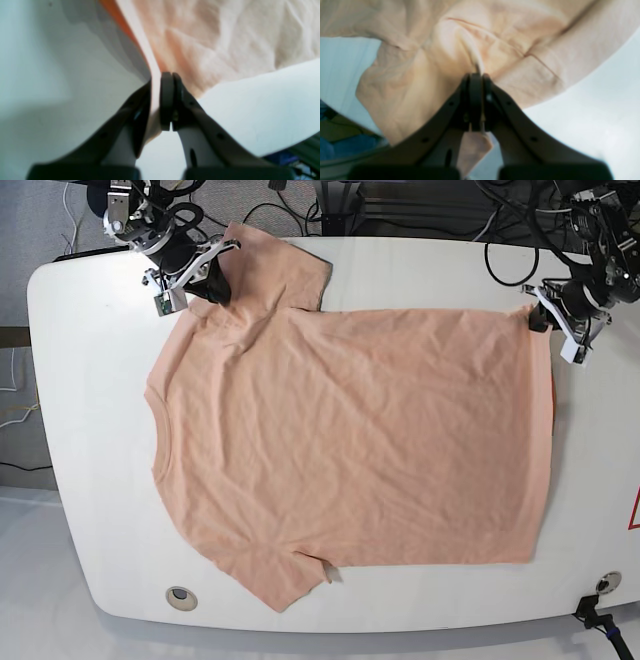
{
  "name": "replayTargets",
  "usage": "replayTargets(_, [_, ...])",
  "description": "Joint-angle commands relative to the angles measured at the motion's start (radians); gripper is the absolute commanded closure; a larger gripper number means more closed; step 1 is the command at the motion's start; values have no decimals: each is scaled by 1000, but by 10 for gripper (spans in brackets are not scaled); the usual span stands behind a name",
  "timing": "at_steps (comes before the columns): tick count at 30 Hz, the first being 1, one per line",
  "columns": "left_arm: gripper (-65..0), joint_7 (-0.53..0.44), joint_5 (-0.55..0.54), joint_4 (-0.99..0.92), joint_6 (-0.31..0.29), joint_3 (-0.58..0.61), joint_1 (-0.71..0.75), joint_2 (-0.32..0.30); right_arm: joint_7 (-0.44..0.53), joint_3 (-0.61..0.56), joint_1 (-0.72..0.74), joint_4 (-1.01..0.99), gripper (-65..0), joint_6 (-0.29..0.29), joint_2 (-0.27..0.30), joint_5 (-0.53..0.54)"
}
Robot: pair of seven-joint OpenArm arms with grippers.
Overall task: Fold the T-shirt properly
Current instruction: 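Lift both held corners and pull them across the shirt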
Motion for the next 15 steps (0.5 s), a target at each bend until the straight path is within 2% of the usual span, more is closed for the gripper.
replayTargets(1, [0,-11,-14,55,-1,-6,28,2,-14,3,-39,46,-8,4,9,-2])
replayTargets(6, [0,-11,-14,137,-1,-8,89,8,-14,3,-114,118,-8,4,9,-2])
replayTargets(12, [0,-11,-14,213,-1,-9,83,7,-14,4,-120,219,-8,-1,9,-1])
replayTargets(15, [0,-11,-15,250,-1,-37,55,7,-15,69,-115,256,-8,-1,5,16])
